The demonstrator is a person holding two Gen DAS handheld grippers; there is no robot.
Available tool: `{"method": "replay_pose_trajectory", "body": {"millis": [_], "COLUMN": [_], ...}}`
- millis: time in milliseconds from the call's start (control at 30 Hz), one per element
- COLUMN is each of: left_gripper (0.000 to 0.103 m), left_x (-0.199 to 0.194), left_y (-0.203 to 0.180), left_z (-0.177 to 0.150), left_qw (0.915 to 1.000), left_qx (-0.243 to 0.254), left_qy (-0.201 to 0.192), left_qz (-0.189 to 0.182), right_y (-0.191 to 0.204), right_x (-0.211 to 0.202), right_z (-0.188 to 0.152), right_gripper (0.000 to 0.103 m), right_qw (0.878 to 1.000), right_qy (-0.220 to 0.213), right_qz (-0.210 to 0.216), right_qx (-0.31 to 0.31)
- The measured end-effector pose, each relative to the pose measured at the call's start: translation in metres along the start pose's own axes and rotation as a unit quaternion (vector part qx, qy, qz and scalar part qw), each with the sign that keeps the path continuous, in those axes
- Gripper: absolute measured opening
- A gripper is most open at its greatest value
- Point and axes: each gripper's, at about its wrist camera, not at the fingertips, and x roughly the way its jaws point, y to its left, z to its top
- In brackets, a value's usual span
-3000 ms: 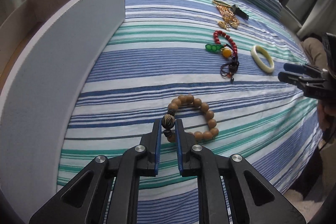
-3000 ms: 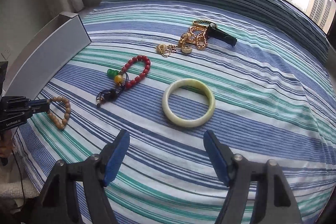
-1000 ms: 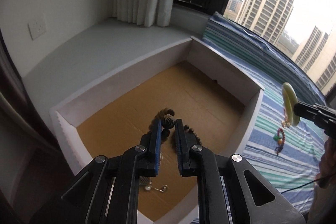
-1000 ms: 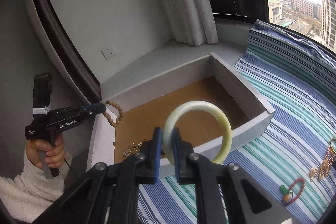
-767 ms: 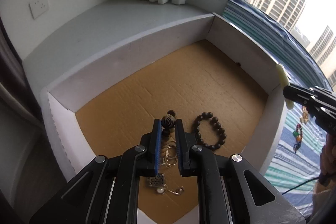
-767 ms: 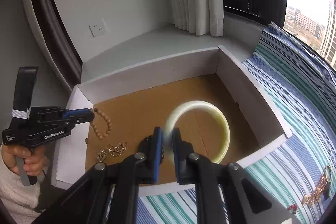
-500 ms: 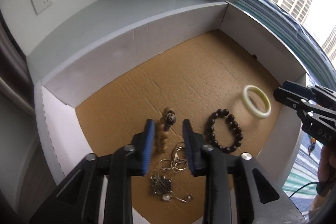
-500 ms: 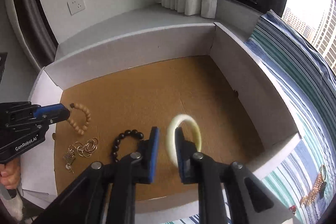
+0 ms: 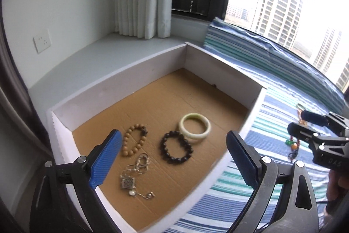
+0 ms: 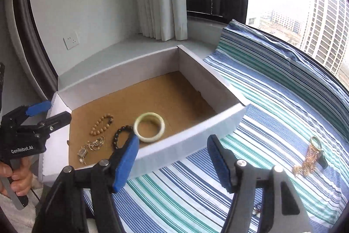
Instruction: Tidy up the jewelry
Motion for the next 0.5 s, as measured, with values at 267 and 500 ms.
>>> {"method": "replay_pose_trajectory", "body": {"millis": [267,500], "left_gripper": [0.098,0.098], "left_x": [0.002,0.011], "left_y": [-0.114,-0.186], "left_z": [-0.046,-0.087], "left_qw": [0.9886,0.9690], "left_qx": [0.094,0.157], "left_qy": [0.049,0.106], "left_qz": [-0.107,-0.158], "right_y": [-0.064,-0.115], "right_x": [-0.074,-0.119], "right_z": [-0.101,-0.183], "right_gripper": [0.066,0.066], "right_qw": [0.992,0.969], "right_qy": [-0.005,0.020], "right_qz": [-0.112,-0.179], "right_qx": [0.062,0.168]}}
